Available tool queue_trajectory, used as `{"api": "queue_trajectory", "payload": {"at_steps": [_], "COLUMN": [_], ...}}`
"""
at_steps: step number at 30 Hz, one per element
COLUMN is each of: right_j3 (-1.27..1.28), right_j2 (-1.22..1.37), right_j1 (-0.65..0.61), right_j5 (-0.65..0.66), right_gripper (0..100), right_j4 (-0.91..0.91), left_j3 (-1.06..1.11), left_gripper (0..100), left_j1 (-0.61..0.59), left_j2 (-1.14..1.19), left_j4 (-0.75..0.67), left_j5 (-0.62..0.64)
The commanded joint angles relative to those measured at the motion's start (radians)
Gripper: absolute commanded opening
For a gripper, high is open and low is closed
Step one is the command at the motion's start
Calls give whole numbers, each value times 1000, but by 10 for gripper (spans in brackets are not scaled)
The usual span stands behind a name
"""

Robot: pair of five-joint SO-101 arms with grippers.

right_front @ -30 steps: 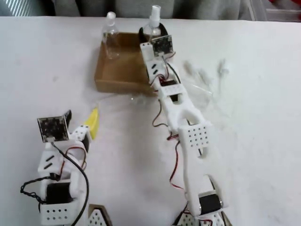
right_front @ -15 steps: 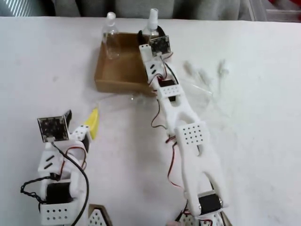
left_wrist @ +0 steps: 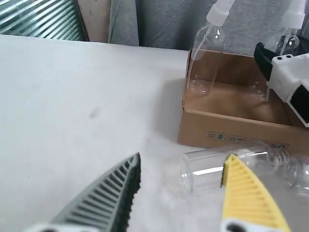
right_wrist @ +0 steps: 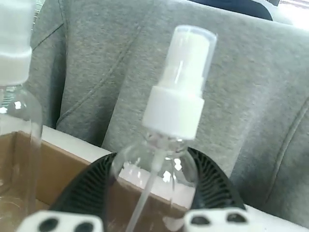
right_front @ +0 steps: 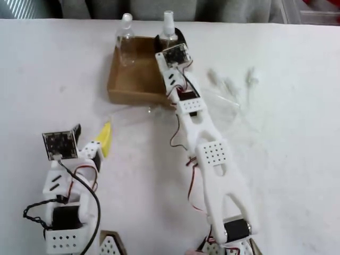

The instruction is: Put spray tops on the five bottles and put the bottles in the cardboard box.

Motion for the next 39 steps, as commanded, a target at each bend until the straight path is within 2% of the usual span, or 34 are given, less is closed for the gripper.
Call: {"api": "queue_trajectory", "payload": {"at_steps": [1,10,13,17,23,39], "right_j3": [-68,-75,-75,-103,-147,-150], "right_j2": [-1,4,-2,1,4,-1], "right_j1": [-8,-8,-8,-7,-7,-7], "right_j5": [12,11,11,-44,-52,-52], "right_gripper": [16,18,18,22,122,127], "right_j4": [7,10,61,90,185,188], "left_j3": [0,0,0,0,0,0], "left_gripper": [279,279,279,279,279,279], "left_j1": [-7,-8,-8,-8,-8,-8], "left_j2": [-7,-7,-7,-7,-7,-7], "left_j4": [-14,-12,-12,-12,-12,-12], "left_j5": [0,0,0,0,0,0]}}
